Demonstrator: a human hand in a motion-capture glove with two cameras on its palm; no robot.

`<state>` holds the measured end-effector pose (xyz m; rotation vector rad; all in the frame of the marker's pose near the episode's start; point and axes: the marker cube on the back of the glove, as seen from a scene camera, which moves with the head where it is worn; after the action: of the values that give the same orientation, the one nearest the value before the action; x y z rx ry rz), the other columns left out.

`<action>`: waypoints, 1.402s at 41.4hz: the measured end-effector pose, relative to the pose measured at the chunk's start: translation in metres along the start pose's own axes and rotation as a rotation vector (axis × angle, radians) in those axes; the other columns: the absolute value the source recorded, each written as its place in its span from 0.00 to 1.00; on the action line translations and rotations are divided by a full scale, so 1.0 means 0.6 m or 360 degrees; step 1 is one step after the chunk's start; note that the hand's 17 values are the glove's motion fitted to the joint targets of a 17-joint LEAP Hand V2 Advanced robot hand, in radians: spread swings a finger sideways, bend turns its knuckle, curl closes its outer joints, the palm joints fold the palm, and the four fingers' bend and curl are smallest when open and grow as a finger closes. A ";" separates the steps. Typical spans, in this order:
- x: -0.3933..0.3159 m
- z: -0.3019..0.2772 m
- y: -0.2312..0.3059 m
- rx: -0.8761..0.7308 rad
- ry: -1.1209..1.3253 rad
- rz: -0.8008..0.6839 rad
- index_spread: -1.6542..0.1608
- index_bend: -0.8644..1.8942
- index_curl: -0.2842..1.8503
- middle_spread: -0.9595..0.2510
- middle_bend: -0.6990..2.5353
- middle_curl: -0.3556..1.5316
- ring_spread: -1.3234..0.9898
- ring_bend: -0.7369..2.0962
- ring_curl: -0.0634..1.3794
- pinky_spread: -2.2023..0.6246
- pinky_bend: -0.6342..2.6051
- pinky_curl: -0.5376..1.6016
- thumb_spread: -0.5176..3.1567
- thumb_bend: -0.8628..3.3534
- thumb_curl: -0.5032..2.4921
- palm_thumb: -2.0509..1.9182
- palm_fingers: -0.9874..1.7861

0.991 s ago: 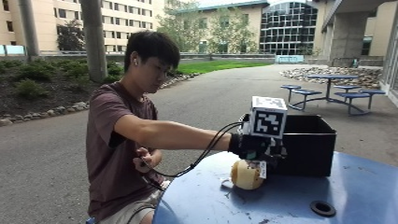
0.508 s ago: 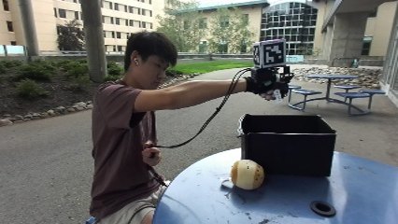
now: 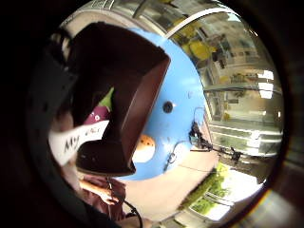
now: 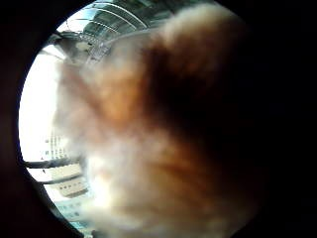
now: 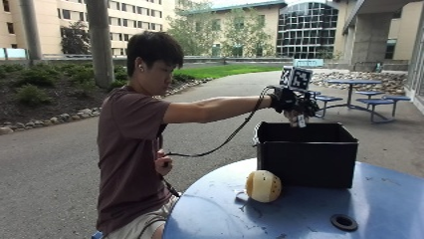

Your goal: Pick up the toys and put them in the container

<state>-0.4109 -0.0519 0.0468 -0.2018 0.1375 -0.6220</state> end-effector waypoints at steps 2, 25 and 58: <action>0.000 0.014 -0.001 -0.0085 0.0007 0.0001 0.79 0.60 0.58 0.57 0.60 0.71 0.40 0.72 0.58 0.65 0.53 0.55 0.36 0.18 0.47 0.60 0.40; 0.185 -0.018 0.144 -0.0145 -0.0160 0.0072 0.78 0.33 0.30 0.77 0.23 0.40 0.56 0.34 0.32 0.79 0.47 0.46 0.46 0.20 0.33 0.51 0.21; 0.347 0.337 0.302 -0.0485 -0.0372 0.0177 0.81 0.31 0.21 0.82 0.24 0.30 0.57 0.33 0.31 0.79 0.45 0.43 0.49 0.21 0.31 0.56 0.23</action>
<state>-0.1031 -0.0015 0.1878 -0.5552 0.0168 -0.4605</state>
